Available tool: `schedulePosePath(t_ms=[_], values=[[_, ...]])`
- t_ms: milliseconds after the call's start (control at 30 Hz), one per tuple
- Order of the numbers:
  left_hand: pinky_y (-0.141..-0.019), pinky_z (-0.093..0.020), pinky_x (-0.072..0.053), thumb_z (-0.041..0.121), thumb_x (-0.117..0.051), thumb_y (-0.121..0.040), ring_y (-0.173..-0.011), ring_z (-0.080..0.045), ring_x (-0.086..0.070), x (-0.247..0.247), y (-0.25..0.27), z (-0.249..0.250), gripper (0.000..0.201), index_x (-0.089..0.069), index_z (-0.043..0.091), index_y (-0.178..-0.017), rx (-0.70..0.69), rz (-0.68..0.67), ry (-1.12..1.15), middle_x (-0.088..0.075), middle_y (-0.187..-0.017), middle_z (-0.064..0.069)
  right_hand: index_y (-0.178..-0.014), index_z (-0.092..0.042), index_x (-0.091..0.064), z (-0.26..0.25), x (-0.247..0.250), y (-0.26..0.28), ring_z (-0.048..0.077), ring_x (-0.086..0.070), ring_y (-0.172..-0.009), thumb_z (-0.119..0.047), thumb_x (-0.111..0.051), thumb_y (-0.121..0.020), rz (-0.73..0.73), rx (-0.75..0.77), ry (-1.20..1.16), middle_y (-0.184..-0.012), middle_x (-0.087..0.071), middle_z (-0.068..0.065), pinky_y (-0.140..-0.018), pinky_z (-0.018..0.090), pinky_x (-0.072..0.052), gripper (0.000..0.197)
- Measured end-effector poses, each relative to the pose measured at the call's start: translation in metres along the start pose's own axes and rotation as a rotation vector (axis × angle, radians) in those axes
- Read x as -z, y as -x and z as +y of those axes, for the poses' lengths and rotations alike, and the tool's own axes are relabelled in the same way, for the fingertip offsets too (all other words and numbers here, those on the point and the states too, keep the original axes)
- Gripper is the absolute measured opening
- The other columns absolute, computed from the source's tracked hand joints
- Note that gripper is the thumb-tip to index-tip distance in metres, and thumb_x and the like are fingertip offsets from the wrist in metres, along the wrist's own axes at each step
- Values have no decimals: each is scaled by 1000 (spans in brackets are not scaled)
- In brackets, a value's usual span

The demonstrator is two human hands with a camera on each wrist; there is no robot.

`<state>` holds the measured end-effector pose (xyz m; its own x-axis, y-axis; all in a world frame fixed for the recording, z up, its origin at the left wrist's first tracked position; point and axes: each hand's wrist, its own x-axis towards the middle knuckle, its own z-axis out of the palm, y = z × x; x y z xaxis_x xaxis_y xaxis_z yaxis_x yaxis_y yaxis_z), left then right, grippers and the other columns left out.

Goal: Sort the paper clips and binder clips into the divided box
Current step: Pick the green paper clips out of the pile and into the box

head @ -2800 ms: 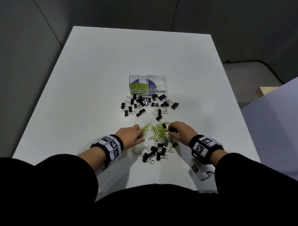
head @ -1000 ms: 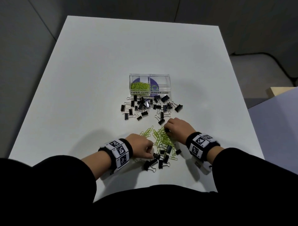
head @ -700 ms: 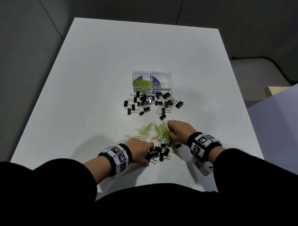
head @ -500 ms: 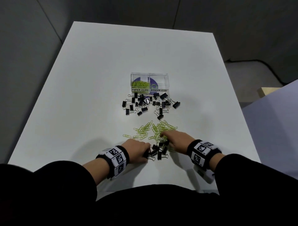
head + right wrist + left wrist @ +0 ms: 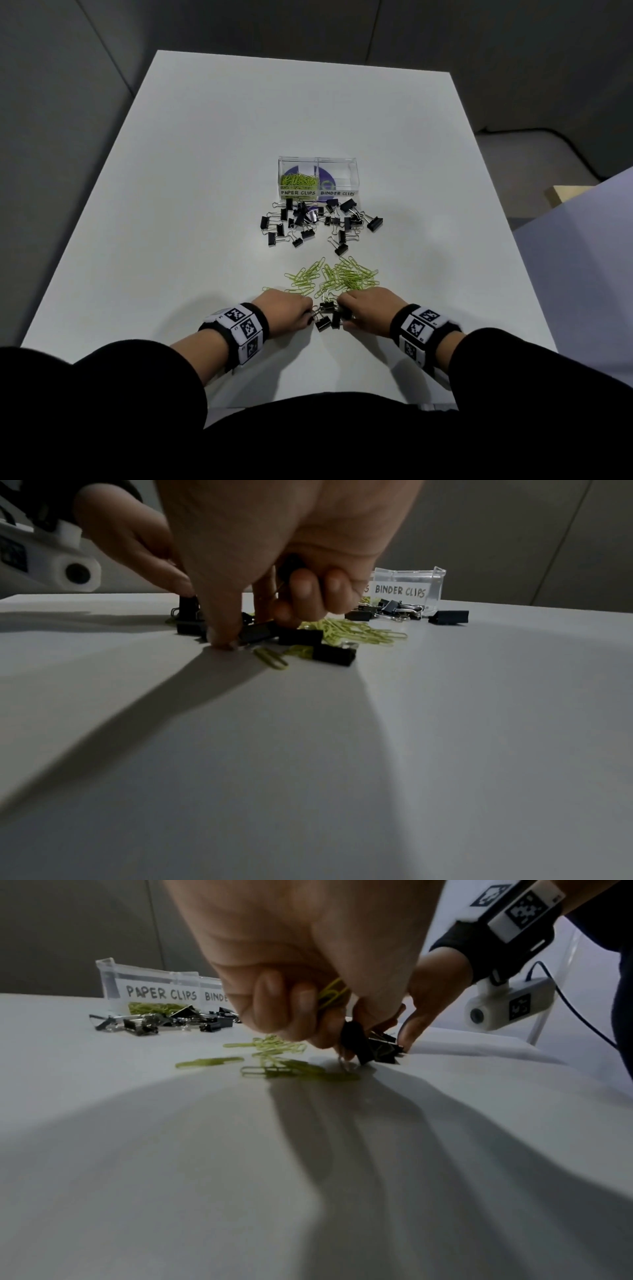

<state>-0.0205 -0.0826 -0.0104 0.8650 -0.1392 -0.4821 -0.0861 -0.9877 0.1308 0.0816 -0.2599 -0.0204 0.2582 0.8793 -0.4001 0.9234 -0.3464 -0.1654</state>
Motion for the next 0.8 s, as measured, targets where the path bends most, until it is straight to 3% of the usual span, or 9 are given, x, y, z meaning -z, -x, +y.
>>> schedulePosePath(t_ms=[167, 300, 433, 567, 633, 733, 800], values=[[-71, -30, -38, 25, -32, -95, -94, -27, -58, 1, -3, -10, 26, -53, 10, -102, 22, 29, 100, -64, -103, -9, -107, -6, -52, 1, 0, -2, 34, -61, -79, -26, -46, -94, 28, 11, -52, -99, -62, 13, -65, 38, -47, 24], [-70, -29, -37, 26, -32, -96, -94, -26, -59, 1, -7, -22, 27, -54, 12, -103, 67, 67, 240, -65, -104, -9, -102, -9, -53, 4, 8, -4, 28, -59, -81, -16, -48, -91, 32, -2, -69, -97, -62, 8, -64, 31, -42, 14], [-71, -28, -41, 31, -30, -98, -94, -23, -61, 4, -13, -34, 32, -55, 14, -107, 117, 102, 303, -67, -106, -4, -113, -12, -52, 14, 23, -6, 26, -60, -92, -33, -44, -95, 107, -97, -83, -107, -63, 5, -73, 32, -46, 29], [-57, -20, -38, 31, -27, -100, -88, -19, -63, 9, -24, -51, 34, -55, 16, -107, 157, 139, 313, -68, -104, -2, -124, -14, -46, 11, 20, -7, 27, -60, -91, -54, -55, -84, 13, 47, -37, -110, -60, 6, -73, 31, -45, 57], [-55, -15, -39, 32, -25, -101, -81, -16, -61, 18, -32, -60, 35, -55, 16, -109, 197, 160, 328, -67, -102, -2, -125, -12, -47, 2, 15, -9, 31, -61, -85, -54, -59, -80, -32, 142, 14, -107, -61, 10, -71, 35, -45, 63], [-67, -24, -50, 31, -23, -101, -84, -19, -62, 35, -46, -75, 37, -54, 13, -111, 266, 205, 400, -67, -104, -6, -118, -10, -54, -4, 9, -14, 34, -62, -77, -43, -65, -78, -41, 191, 33, -100, -64, 13, -65, 37, -47, 53], [-74, -30, -49, 30, -23, -102, -91, -23, -63, 46, -55, -85, 38, -54, 10, -114, 311, 235, 446, -66, -108, -9, -104, -12, -59, -5, 7, -16, 31, -63, -64, -38, -61, -77, -9, 205, 58, -87, -67, 8, -54, 33, -48, 38]])
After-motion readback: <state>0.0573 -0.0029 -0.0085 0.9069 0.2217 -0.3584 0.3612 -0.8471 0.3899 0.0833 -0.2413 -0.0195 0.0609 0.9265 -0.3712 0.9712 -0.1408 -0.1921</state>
